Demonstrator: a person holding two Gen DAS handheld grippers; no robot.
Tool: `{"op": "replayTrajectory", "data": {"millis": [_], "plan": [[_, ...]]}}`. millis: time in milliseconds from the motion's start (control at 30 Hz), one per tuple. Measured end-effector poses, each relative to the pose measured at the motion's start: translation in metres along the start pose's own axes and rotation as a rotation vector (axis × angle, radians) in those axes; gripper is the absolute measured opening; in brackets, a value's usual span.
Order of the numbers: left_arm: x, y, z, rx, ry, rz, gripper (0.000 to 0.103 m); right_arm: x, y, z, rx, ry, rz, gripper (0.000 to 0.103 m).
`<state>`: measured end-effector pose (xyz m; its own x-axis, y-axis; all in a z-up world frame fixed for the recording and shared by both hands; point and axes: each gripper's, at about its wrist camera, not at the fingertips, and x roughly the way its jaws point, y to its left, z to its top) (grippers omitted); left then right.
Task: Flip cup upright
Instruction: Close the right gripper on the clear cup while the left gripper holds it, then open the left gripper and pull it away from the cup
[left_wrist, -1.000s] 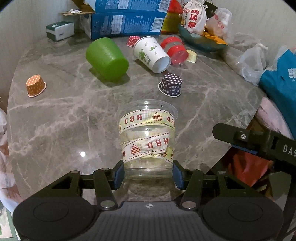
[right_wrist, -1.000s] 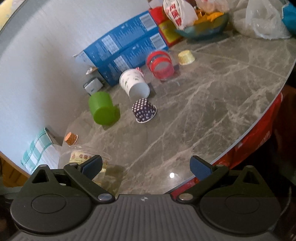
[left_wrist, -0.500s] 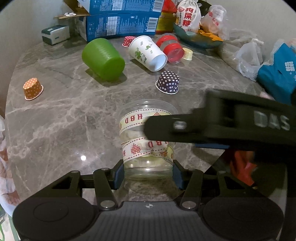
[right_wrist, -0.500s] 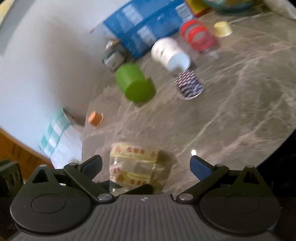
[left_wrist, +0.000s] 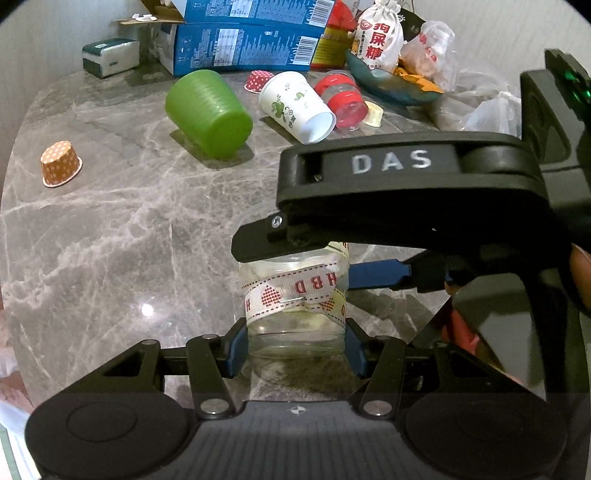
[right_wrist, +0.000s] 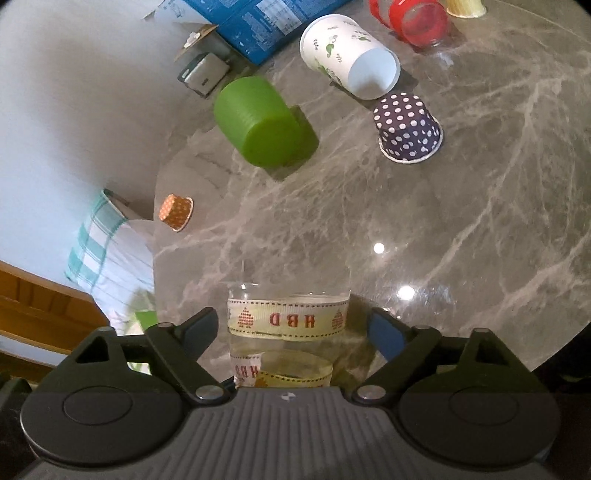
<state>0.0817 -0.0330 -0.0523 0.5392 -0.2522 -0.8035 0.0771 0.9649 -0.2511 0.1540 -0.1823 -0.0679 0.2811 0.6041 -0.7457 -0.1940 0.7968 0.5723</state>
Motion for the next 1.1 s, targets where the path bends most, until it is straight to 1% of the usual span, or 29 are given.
{"op": "replayTrajectory", "data": {"millis": [33,100,233,300,433,567,700,767,800,833,900,933,1000,1100], "plan": [[0.000,0.000,0.000,0.001,0.000,-0.001,0.056,0.001,0.001,0.001,-0.009,0.004,-0.013,0.080],[0.000,0.001,0.000,0.000,0.000,-0.006,0.056,0.002,0.005,0.002,-0.023,0.010,-0.032,0.076],[0.000,0.003,0.000,-0.006,0.001,-0.018,0.057,0.003,0.012,0.005,-0.046,0.011,-0.052,0.070],[0.000,0.004,0.000,-0.007,0.000,-0.020,0.057,0.004,0.014,0.006,-0.053,0.009,-0.058,0.070],[0.000,0.005,0.000,-0.014,-0.002,-0.028,0.057,0.007,0.013,0.006,-0.049,0.010,-0.052,0.066],[0.000,0.005,-0.001,-0.014,-0.001,-0.027,0.057,0.006,0.014,0.004,-0.053,0.000,-0.050,0.065],[-0.001,0.007,0.000,-0.019,0.008,-0.027,0.057,0.007,0.013,0.005,-0.047,0.010,-0.041,0.064],[-0.001,0.006,-0.001,-0.006,0.007,-0.019,0.064,0.007,0.013,0.005,-0.042,0.012,-0.034,0.064],[-0.002,0.007,-0.002,-0.004,0.004,-0.021,0.079,0.006,0.012,0.004,-0.037,0.011,-0.027,0.064],[-0.002,0.007,-0.002,-0.002,-0.001,-0.011,0.085,0.006,0.011,0.004,-0.031,0.011,-0.017,0.064],[-0.007,0.009,-0.006,0.010,-0.022,0.020,0.093,0.004,0.010,0.003,-0.023,0.005,0.001,0.064],[-0.010,0.011,-0.009,0.007,-0.032,0.022,0.096,0.003,0.010,0.002,-0.024,0.003,0.002,0.064],[-0.020,0.019,-0.016,-0.008,-0.059,0.006,0.099,0.002,0.011,0.000,-0.033,-0.001,0.003,0.064],[-0.037,0.037,-0.030,-0.055,-0.105,-0.020,0.099,0.000,0.012,-0.002,-0.049,-0.013,0.015,0.064]]}}
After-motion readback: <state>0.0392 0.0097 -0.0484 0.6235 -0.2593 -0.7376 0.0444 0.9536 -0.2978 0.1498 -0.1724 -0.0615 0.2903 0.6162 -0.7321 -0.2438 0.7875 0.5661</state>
